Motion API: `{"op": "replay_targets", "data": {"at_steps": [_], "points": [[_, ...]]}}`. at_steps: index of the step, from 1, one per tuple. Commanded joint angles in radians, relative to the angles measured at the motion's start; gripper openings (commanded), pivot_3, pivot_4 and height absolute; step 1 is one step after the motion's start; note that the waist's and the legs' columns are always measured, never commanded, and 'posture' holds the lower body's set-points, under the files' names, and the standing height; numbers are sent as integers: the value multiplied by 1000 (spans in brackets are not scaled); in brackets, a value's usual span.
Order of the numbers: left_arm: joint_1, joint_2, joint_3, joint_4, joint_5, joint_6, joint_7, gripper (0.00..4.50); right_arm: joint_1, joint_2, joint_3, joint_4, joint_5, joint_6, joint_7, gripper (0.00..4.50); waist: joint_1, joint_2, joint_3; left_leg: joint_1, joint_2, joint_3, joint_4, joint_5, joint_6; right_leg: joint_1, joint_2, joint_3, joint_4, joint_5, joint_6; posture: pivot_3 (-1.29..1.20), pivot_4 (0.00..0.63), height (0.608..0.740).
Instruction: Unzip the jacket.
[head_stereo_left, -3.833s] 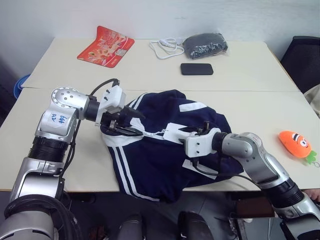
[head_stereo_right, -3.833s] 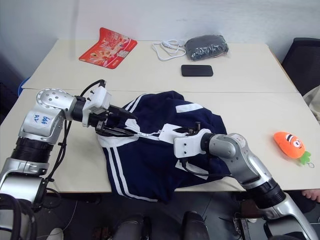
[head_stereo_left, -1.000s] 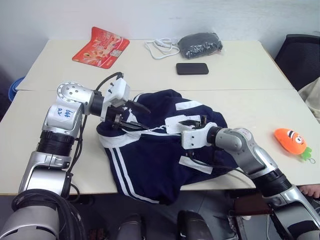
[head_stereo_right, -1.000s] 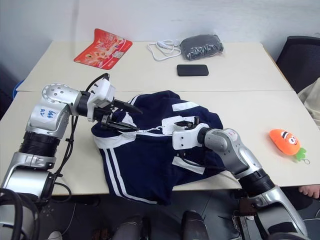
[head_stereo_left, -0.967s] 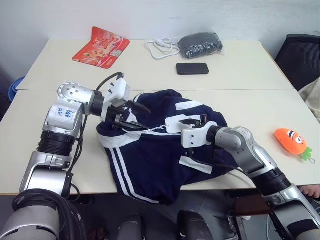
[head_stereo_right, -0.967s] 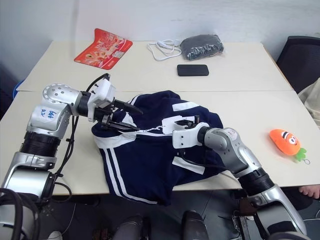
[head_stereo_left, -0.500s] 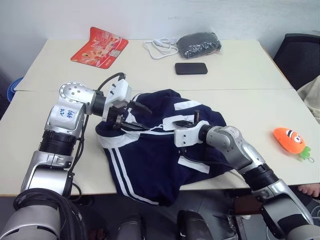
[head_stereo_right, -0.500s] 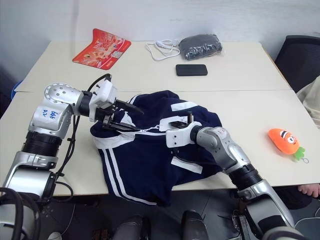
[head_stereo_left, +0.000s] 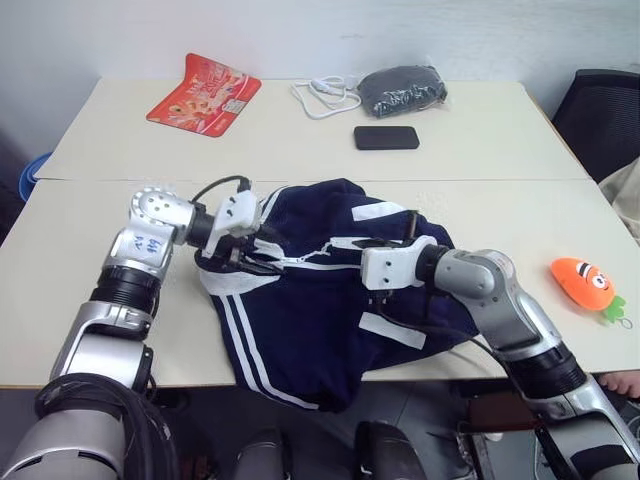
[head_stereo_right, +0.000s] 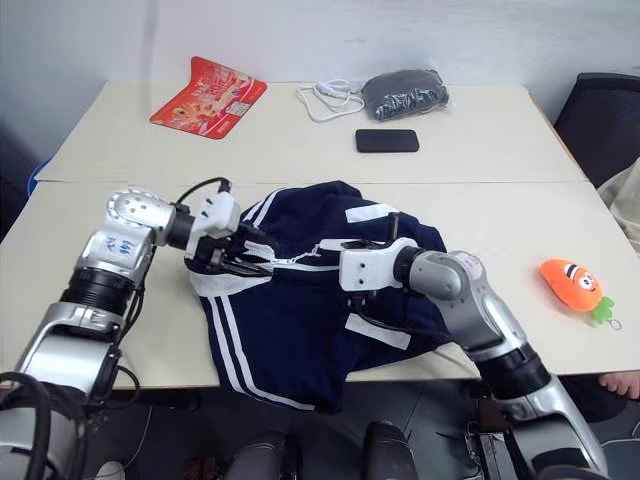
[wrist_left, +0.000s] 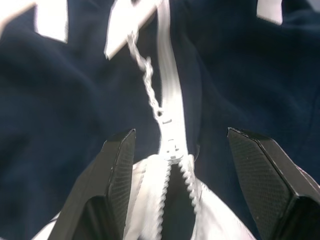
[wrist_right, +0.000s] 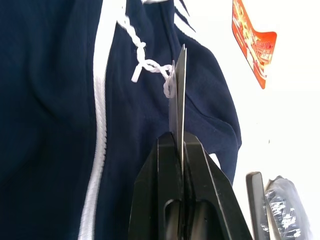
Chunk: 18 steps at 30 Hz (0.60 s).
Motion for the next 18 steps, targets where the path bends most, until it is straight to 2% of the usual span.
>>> {"op": "replay_targets", "data": {"at_steps": [1,11,18], "points": [[-41,-21,-15,76,48,-99,27,3082,37,-2,-43,-92,49,74,15,22,-1,0,0,0,0,0,0,0,0,0,0,0,0,0,0,0,150,740],[-98,-79,-20,367,146,-242,146,3082,162,26,-72,-195,20,174,-90,22,1,0,0,0,0,0,0,0,0,0,0,0,0,0,0,0,150,740],[-79,-95,-5,449,166,-249,188,3082,259,129,-139,-252,23,344,-225,22,5,-1,-2,1,0,0,0,0,0,1,0,0,1,0,0,0,150,740]]}}
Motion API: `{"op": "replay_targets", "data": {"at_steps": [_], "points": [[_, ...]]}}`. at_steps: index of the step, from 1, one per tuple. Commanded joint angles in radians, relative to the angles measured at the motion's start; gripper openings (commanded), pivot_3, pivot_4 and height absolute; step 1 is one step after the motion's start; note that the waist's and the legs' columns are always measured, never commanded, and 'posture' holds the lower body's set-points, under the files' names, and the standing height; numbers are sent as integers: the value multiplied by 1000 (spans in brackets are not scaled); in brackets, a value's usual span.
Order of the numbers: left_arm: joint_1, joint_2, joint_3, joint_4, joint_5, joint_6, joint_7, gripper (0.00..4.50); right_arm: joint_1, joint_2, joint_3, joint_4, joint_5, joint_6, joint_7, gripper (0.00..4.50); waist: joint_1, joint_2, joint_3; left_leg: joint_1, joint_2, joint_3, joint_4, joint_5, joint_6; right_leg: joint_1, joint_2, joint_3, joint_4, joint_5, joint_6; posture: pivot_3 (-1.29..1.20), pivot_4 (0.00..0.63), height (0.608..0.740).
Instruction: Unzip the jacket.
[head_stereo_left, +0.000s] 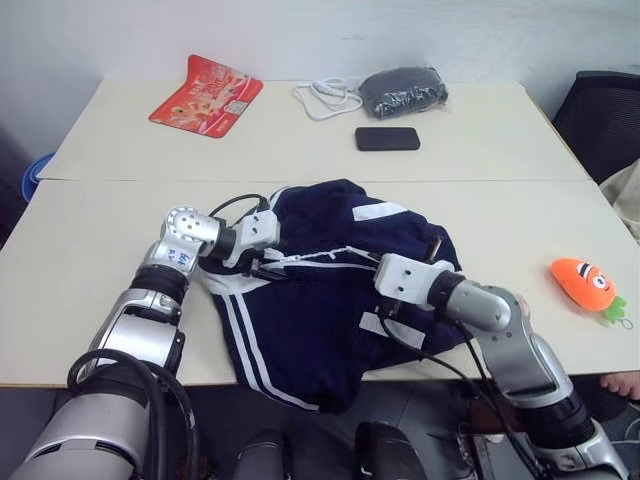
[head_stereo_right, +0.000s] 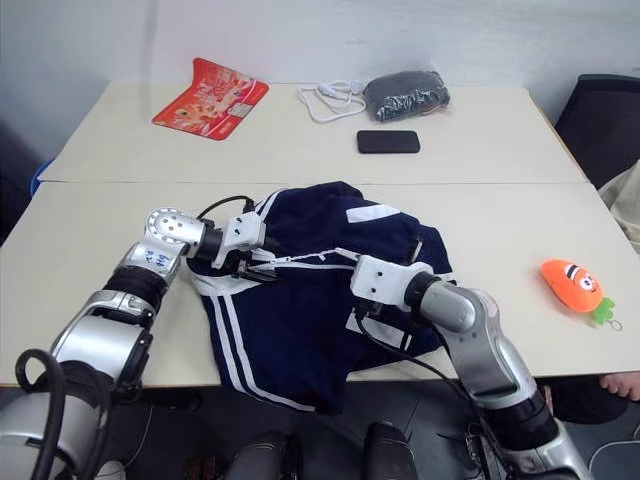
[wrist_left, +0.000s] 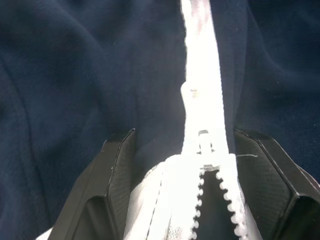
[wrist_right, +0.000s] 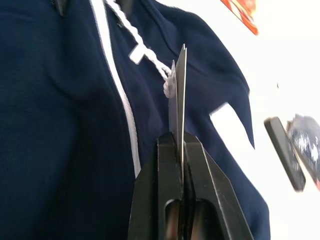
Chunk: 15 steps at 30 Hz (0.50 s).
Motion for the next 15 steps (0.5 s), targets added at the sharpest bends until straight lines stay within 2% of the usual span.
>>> {"op": "replay_targets", "data": {"at_steps": [1,4,7,12,15], "points": [[22,5,-7,55,45,-4,50,3082,38,69,-86,-74,11,115,-97,22,1,0,-1,1,0,0,0,0,0,0,0,0,0,0,0,0,150,740],[24,12,-3,69,48,-8,56,3082,61,154,-163,-107,25,230,-181,22,3,0,-2,1,0,0,0,0,0,1,0,0,1,0,0,0,150,740],[22,21,1,72,45,-9,50,3082,79,191,-230,-127,24,286,-249,22,8,0,-2,1,0,0,0,0,0,1,0,1,1,0,0,0,150,740],[23,28,3,78,48,-14,51,3082,86,181,-383,-155,42,347,-328,22,9,0,-2,2,0,1,0,0,0,1,0,1,1,0,0,0,150,740],[26,26,3,84,51,-19,59,3082,114,127,-480,-150,55,350,-331,22,11,1,-3,2,0,1,0,0,0,1,0,1,1,0,0,0,150,740]]}}
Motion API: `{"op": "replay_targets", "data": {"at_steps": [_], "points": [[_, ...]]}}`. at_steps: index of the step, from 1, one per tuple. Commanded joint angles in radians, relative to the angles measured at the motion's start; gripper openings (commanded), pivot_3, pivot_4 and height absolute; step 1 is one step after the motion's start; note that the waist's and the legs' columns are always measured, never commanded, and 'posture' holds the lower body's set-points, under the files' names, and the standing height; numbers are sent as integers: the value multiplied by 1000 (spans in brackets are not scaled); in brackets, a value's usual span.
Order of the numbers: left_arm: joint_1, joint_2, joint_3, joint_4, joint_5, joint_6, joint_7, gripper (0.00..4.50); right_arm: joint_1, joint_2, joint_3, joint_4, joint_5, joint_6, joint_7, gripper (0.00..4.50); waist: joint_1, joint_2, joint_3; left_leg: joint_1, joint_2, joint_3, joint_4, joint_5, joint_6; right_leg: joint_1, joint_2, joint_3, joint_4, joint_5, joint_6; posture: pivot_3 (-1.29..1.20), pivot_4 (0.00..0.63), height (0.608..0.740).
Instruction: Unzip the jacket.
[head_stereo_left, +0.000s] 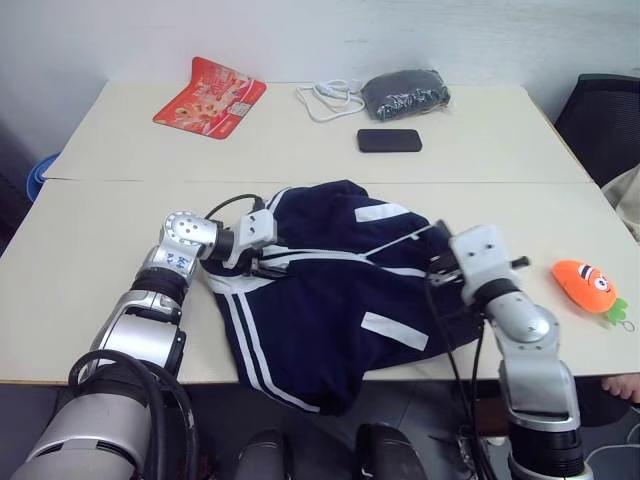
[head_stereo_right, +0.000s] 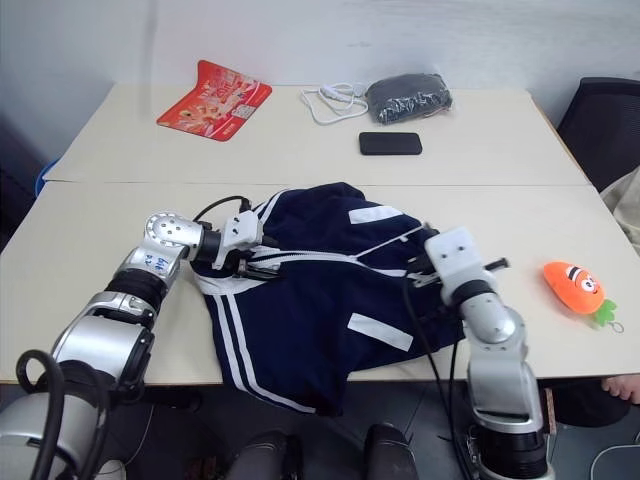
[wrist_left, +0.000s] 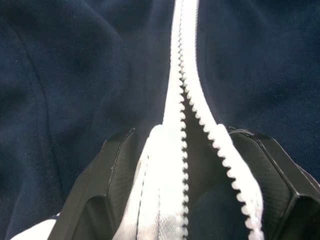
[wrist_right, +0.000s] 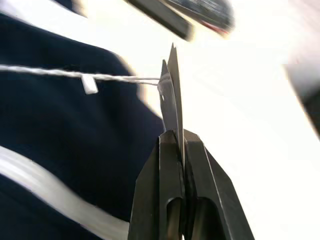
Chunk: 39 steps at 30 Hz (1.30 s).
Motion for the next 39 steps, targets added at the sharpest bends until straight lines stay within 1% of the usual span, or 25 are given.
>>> {"op": "replay_targets", "data": {"at_steps": [1,4,6,11,19,21,24,25,27,30,33,35,36,37,39], "points": [[27,25,-14,38,50,2,29,3082,34,-60,-128,-46,15,3,-25,22,2,0,0,0,0,0,0,0,0,0,0,0,0,0,0,0,150,740],[32,22,-12,41,50,-5,36,3082,66,-113,-220,-14,34,-11,-32,22,4,1,-1,2,0,2,-1,0,0,0,0,2,0,0,0,0,150,740],[35,21,-11,42,49,-7,37,3082,74,-162,-288,41,52,-39,-41,22,4,1,-1,4,0,3,-3,0,0,1,0,3,0,0,0,0,150,740],[31,23,-7,46,49,-8,42,3082,45,-263,-354,209,93,-126,-63,22,3,1,-1,14,0,6,-8,0,0,8,0,6,-2,0,0,0,150,740],[27,31,1,39,46,-7,41,3082,-45,-330,-322,343,153,-191,-65,22,3,2,-1,14,0,6,-8,0,0,10,0,5,-4,0,0,0,150,740],[28,31,8,25,37,-3,33,3082,-71,-328,-307,351,211,-184,-10,22,3,2,-1,14,-1,6,-8,0,1,10,0,6,-4,0,0,0,150,740],[26,35,30,-16,4,27,-14,3082,-108,-337,-237,365,295,-120,106,22,-6,2,-1,14,0,5,-9,0,0,10,0,5,-4,0,0,0,150,740],[27,40,38,-37,-9,43,-38,3082,-122,-357,-211,383,317,-101,154,193,-8,2,-1,14,0,5,-9,0,0,10,1,5,-5,0,0,0,150,740],[28,54,52,-85,-37,90,-93,3082,-156,-412,-169,438,339,-120,236,567,-16,2,0,13,0,5,-9,0,0,10,0,5,-5,0,0,0,150,740],[40,85,78,-191,-90,201,-167,3604,-204,-522,-110,524,378,-149,385,1495,-19,4,1,12,0,5,-10,0,1,10,0,4,-8,0,0,0,150,740],[63,139,121,-353,-170,367,-232,4463,-245,-667,-38,612,399,-221,590,2474,-18,4,2,11,0,4,-10,-1,1,9,0,2,-9,0,0,0,150,740],[94,184,147,-472,-223,486,-263,4500,-252,-744,-20,655,423,-253,701,3085,-18,4,2,10,0,2,-10,-1,1,10,0,1,-10,0,0,0,150,740],[112,215,162,-531,-252,548,-285,4500,-257,-781,-20,680,440,-262,760,3290,-18,4,2,10,0,2,-10,-1,1,10,0,1,-10,0,0,0,150,740],[127,256,181,-582,-279,603,-305,4500,-261,-821,-23,709,462,-264,827,3575,-18,4,2,10,0,2,-10,-1,1,10,0,1,-10,0,0,0,150,740],[145,343,226,-641,-305,663,-306,4500,-267,-900,-51,781,516,-271,968,3962,-19,5,4,10,0,3,-9,-1,1,10,0,2,-10,0,0,0,150,740]]}}
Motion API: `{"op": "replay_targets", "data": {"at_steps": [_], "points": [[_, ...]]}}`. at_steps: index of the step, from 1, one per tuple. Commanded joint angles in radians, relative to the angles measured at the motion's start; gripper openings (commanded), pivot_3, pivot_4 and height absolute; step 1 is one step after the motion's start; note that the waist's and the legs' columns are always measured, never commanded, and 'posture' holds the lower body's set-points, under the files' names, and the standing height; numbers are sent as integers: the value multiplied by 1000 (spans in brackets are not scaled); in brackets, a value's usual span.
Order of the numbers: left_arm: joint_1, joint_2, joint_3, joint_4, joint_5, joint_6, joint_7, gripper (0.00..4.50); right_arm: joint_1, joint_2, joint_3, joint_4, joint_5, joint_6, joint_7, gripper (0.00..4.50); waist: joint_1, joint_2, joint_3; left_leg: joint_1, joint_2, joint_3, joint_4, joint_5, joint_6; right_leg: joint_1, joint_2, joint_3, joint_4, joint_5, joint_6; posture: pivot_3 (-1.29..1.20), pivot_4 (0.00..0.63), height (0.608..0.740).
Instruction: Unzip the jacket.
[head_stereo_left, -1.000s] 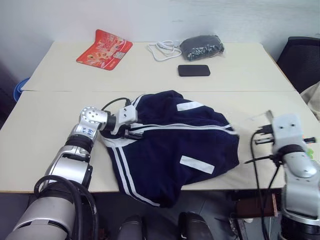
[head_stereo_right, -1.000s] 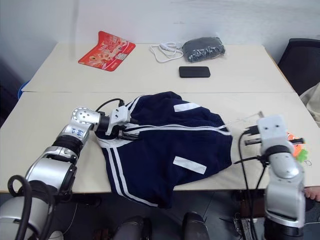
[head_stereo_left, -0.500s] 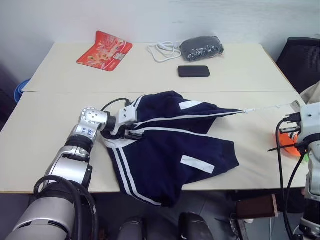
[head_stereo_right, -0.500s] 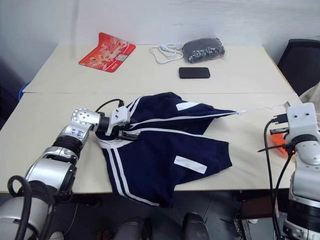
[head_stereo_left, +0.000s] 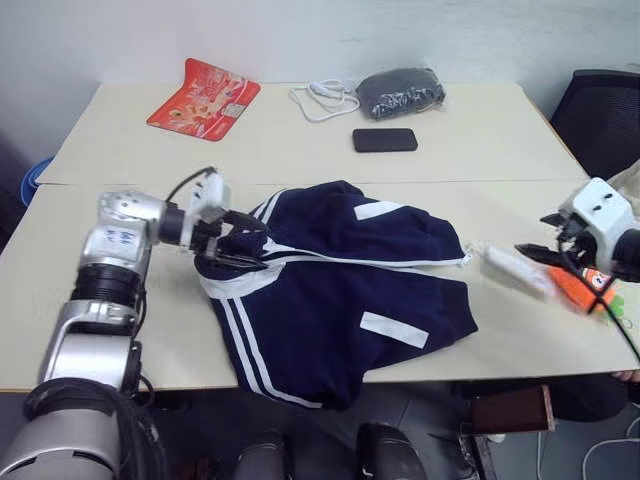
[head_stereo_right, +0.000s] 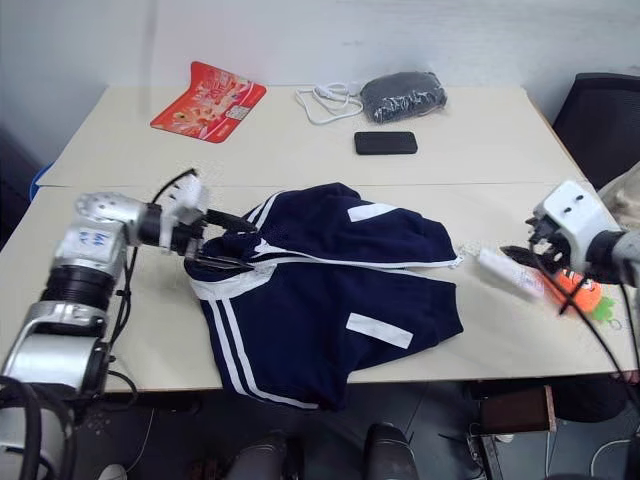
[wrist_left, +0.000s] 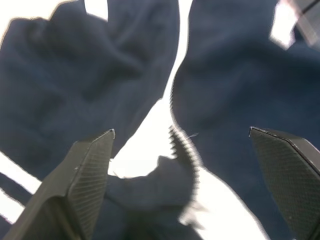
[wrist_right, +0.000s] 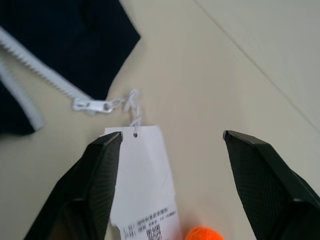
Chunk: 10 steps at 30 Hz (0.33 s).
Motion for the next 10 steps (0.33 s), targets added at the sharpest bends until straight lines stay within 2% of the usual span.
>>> {"op": "replay_targets", "data": {"at_steps": [1,2,5,10], "points": [[19,146,95,-111,-61,101,-34,4500,-18,-140,-62,109,87,-25,229,4284,0,0,1,0,0,0,0,0,0,0,0,0,0,0,0,0,150,740],[30,193,105,-114,-57,91,-32,4500,-21,-175,-72,154,107,-19,283,4459,0,0,1,0,1,0,0,0,0,0,0,0,0,0,0,0,150,740],[59,313,133,-81,-52,56,-47,4500,-33,-252,-95,288,144,-16,389,4459,0,0,1,1,1,1,0,0,0,0,0,0,0,0,0,0,150,740],[101,421,159,-23,-43,-5,-32,4500,3,-286,-143,425,182,-19,465,4459,3,0,1,2,1,2,1,0,0,1,0,1,0,0,0,0,150,740]]}}
